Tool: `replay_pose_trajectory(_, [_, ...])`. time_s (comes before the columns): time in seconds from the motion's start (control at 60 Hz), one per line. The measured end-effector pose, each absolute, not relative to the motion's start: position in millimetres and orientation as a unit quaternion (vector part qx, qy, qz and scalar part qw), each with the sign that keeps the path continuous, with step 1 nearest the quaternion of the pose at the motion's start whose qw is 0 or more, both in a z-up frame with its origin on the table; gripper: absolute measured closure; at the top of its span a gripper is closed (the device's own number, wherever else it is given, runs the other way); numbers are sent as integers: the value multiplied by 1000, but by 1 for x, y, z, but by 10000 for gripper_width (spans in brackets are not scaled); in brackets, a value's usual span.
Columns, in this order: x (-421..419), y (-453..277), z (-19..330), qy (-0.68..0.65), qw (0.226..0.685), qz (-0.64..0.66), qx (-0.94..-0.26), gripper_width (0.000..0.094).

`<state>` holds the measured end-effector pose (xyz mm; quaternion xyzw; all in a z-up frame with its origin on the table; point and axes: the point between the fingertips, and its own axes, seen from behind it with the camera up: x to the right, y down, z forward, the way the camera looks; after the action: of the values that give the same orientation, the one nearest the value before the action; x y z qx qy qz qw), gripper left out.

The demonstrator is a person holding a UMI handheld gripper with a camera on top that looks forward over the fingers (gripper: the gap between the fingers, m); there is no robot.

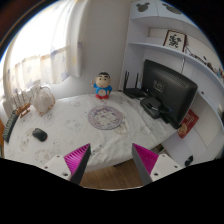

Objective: Arrange mouse

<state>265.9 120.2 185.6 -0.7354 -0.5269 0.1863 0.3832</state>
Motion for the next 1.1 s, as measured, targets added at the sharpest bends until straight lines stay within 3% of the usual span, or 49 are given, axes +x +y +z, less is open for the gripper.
replay_pose_trajectory(0.2, [245, 76, 168, -555, 367, 198, -720, 78])
replay_pose_trajectory(0.667, [176, -145, 114, -644, 309, 279, -642, 82])
replay_pose_trajectory(1.1, [76, -199, 18, -663, 331, 300, -601, 84])
